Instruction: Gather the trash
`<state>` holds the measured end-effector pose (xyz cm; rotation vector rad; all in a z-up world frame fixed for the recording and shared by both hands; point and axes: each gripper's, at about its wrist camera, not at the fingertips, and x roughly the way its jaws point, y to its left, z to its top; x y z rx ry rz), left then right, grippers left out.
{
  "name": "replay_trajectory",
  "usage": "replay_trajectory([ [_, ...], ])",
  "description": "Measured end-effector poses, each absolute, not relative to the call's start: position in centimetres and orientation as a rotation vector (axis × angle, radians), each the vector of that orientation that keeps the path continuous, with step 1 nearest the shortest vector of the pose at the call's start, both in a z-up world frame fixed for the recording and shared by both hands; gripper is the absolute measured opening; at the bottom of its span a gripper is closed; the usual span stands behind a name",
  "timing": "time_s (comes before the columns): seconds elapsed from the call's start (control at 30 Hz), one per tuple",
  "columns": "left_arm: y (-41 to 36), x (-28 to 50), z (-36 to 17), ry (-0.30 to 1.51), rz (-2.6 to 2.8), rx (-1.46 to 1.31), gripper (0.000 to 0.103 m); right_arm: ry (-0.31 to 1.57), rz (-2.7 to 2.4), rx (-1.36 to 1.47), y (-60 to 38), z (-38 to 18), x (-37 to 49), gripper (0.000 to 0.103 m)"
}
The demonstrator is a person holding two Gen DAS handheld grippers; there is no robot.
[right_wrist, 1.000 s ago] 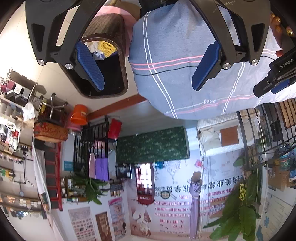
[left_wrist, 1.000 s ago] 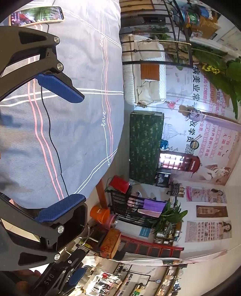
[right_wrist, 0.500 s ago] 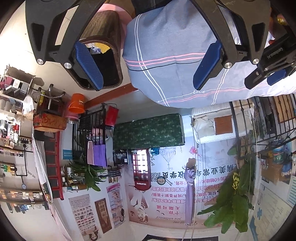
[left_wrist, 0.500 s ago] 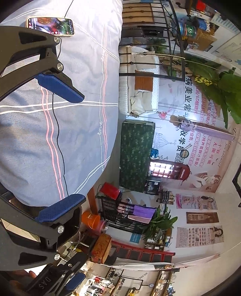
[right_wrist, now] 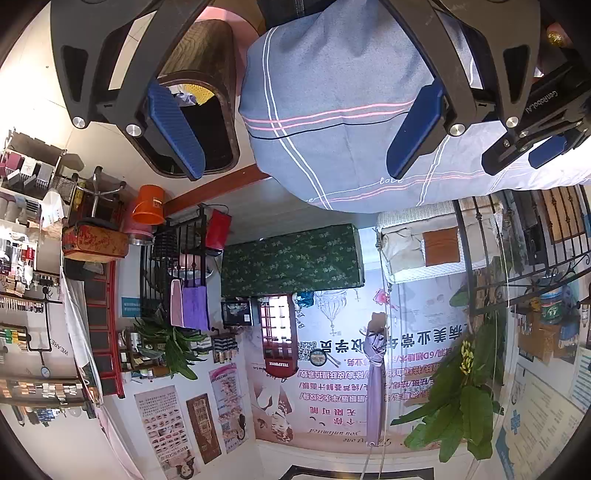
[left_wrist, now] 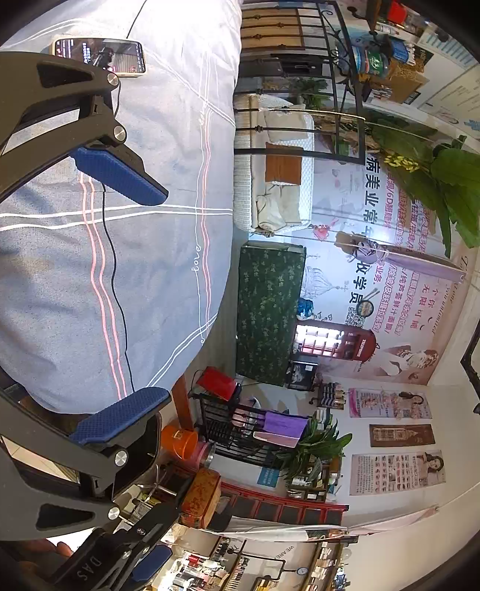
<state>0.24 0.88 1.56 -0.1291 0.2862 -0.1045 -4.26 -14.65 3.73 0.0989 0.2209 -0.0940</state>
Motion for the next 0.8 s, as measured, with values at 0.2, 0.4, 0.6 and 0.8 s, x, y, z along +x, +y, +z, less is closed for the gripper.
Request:
replay_trajectory([
  [0.2, 0.66, 0.13, 1.41, 0.292, -0.105, -0.129, 0.097, 0.227, -0.09, 0.102, -14.75, 3.48, -3.92, 0.097],
  [0.4, 0.62, 0.13, 1.42, 0.296, -0.105, -0.128, 0.097, 0.228, -0.092, 0.103, -14.7, 3.4, -3.74, 0.097],
  [0.6, 0.6, 0.11, 1.38, 0.295, -0.102, -0.126, 0.097, 0.23, -0.093, 0.108, -14.73, 3.23, -3.48, 0.097],
  [0.8, 0.55, 0.13, 1.5, 0.296, -0.106, -0.128, 0.097, 0.234, -0.093, 0.108, -14.64, 2.94, -3.46, 0.097],
])
